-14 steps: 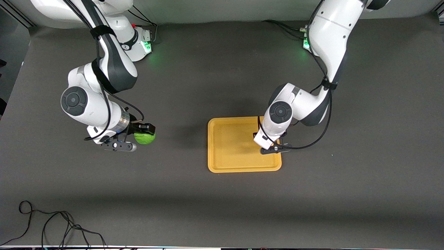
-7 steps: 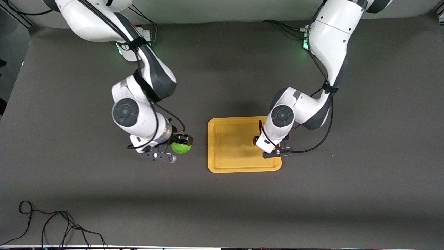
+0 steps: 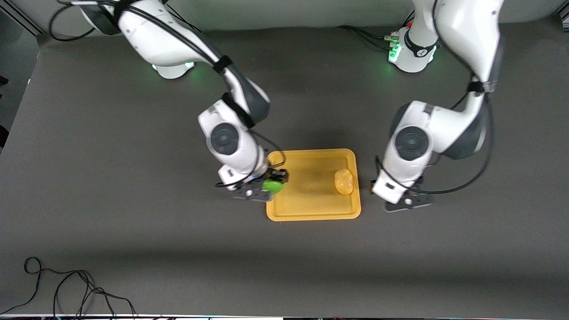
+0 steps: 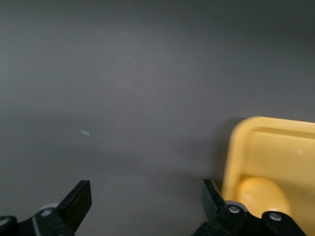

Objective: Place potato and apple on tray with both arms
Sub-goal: 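Move the left gripper's potato onto the tray while the right gripper lifts the apple, then lower the apple onto the tray with the right gripper while the left gripper withdraws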

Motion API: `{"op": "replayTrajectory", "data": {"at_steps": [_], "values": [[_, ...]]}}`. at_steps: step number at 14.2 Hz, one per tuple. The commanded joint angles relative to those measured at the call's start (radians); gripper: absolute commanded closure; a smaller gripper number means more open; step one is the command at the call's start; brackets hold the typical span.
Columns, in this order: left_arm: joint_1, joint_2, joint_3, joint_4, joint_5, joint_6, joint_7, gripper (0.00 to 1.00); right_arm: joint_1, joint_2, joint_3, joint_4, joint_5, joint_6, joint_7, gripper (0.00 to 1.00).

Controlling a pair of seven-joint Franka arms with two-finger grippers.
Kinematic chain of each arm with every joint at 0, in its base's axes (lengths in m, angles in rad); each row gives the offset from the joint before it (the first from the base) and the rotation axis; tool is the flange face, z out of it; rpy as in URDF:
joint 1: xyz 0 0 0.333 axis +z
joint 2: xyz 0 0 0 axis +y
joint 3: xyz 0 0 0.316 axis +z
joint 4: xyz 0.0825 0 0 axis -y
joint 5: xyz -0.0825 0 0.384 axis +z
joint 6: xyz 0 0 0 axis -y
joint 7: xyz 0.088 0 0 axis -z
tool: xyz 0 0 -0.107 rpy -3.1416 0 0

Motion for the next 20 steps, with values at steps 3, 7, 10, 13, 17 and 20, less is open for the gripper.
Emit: {"op": "replayTrajectory", "data": {"at_steps": [3, 7, 10, 13, 17, 20], "values": [[0.202, -0.194, -0.006, -0.027, -0.109, -0.160, 0.385, 0.00, 0.144, 0.262, -0.044, 0.296, -0.069, -0.003, 0.138, 0.67], [0.313, -0.347, -0.006, -0.032, -0.169, -0.305, 0.573, 0.00, 0.144, 0.302, -0.045, 0.288, -0.091, 0.009, 0.140, 0.67], [0.317, -0.414, -0.004, -0.030, -0.171, -0.316, 0.573, 0.00, 0.144, 0.305, -0.046, 0.286, -0.114, 0.008, 0.141, 0.67], [0.310, -0.415, -0.007, -0.028, -0.171, -0.311, 0.575, 0.00, 0.144, 0.303, -0.046, 0.286, -0.119, 0.008, 0.150, 0.17], [0.307, -0.412, -0.009, -0.021, -0.167, -0.317, 0.618, 0.00, 0.135, 0.285, -0.049, 0.289, -0.119, 0.002, 0.149, 0.00], [0.313, -0.405, -0.007, -0.009, -0.167, -0.317, 0.621, 0.00, 0.094, 0.163, -0.050, 0.229, -0.119, -0.046, 0.132, 0.00]]}}
